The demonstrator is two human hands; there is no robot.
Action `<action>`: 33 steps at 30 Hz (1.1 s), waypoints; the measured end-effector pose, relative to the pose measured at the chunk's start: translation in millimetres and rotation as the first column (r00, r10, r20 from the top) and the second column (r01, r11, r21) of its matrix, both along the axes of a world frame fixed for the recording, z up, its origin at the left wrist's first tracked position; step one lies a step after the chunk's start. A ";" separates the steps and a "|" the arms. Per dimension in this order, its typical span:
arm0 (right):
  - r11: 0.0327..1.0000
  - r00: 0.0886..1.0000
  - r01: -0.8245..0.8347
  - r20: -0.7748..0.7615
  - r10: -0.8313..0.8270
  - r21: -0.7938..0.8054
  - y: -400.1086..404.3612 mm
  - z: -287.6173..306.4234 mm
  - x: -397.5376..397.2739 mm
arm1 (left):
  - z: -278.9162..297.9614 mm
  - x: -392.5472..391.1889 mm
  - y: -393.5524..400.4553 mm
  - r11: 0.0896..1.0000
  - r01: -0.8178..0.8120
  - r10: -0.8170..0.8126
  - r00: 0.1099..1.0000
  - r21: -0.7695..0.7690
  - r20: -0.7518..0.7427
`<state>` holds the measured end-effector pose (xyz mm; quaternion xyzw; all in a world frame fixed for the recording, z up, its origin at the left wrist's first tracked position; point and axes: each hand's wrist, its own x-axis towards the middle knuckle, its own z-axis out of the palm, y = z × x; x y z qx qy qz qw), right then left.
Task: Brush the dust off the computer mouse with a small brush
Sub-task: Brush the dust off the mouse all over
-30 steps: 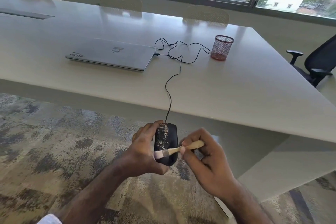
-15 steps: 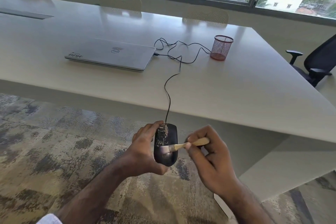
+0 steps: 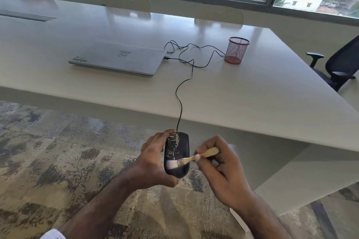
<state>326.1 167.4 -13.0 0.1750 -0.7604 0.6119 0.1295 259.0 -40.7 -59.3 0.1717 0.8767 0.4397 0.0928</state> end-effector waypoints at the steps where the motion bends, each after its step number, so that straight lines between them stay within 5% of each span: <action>1: 1.000 1.000 -0.018 0.012 0.018 0.023 -1.0 -1.3 0.4 | -0.2 -0.3 -0.2 1.000 0.002 -0.002 1.000 0.001 -0.001; 7: 0.988 0.993 0.113 -0.013 -0.115 -0.106 -3.2 7.0 0.2 | 0.7 -2.1 -0.7 1.000 0.004 -0.004 1.000 0.004 0.017; 14: 0.998 0.996 0.047 0.077 -0.045 -0.031 -5.1 0.6 -0.9 | -3.0 -3.6 0.7 1.000 0.007 -0.006 1.000 -0.007 0.003; 21: 0.982 0.984 0.178 0.006 -0.178 -0.058 -9.1 8.9 -5.9 | -5.9 -6.8 -0.6 1.000 -0.001 0.001 1.000 -0.015 -0.017; 27: 0.998 0.996 0.069 0.051 -0.069 -0.007 -13.9 6.1 -6.1 | -8.3 -7.0 0.3 1.000 0.003 -0.004 0.998 -0.031 -0.055; 33: 0.985 0.985 0.174 0.022 -0.174 -0.016 -14.4 10.9 -13.4 | -6.9 -8.3 0.0 0.999 0.008 -0.010 0.998 -0.032 -0.061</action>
